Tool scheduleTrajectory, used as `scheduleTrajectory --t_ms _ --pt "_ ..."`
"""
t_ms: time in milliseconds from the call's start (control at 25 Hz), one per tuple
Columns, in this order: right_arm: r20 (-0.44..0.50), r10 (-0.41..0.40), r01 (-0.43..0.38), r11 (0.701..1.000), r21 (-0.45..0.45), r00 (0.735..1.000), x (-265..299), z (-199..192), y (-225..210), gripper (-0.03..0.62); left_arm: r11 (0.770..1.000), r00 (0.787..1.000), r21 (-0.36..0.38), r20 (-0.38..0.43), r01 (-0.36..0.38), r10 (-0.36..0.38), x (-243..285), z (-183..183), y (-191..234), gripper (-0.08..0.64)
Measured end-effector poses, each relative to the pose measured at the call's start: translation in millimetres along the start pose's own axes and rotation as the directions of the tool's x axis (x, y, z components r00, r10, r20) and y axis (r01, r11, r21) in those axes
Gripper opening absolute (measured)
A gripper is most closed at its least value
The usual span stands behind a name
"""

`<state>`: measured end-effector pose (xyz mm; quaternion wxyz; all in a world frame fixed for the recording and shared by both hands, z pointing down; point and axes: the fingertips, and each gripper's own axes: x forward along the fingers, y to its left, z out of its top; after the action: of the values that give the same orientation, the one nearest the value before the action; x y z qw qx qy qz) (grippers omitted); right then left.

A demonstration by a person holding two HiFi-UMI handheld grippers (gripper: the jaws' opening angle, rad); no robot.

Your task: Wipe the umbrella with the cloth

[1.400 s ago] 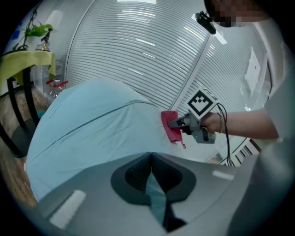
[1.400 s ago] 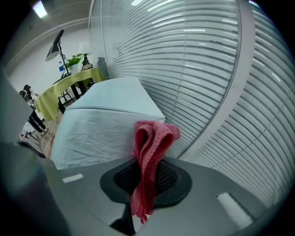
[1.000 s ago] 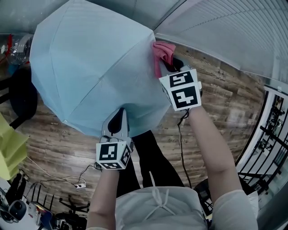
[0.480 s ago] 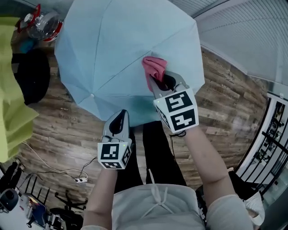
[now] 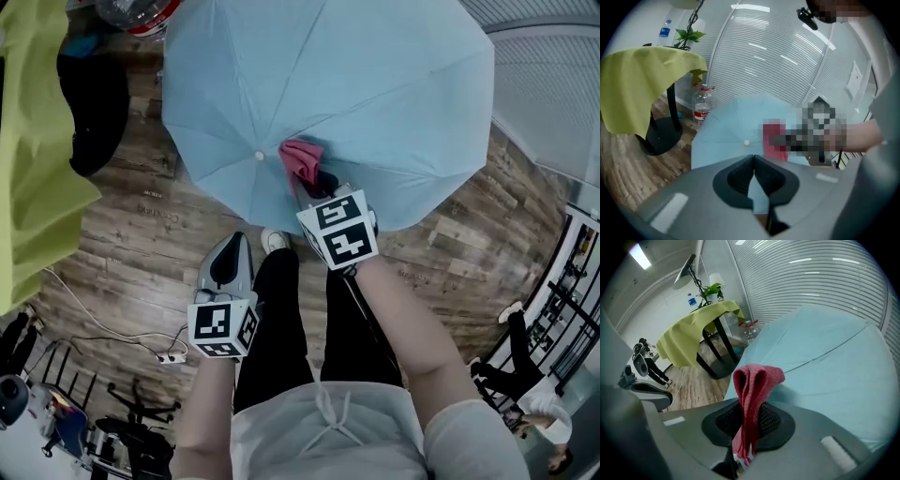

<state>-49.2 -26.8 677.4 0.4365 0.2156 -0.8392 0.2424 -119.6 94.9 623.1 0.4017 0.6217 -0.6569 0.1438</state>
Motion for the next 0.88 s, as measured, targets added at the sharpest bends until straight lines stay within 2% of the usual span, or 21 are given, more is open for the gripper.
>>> scheduleTrajectory --t_ms 240,440,880 --pt "-0.004 0.008 -0.008 1.0 -0.006 1.0 46 -12 23 0.057 1.0 1.0 -0.03 -0.02 -0.009 0.008 -5 -30 27 0.008" --pt "-0.036 -0.001 0.003 0.999 0.039 0.999 51 -24 7 0.057 0.999 1.0 -0.042 -0.018 -0.007 0.006 3 -40 20 0.006" --pt "-0.068 -0.018 0.019 1.0 0.016 0.997 27 -42 -34 0.057 0.999 1.0 -0.048 -0.024 -0.017 0.016 18 -40 -16 0.008"
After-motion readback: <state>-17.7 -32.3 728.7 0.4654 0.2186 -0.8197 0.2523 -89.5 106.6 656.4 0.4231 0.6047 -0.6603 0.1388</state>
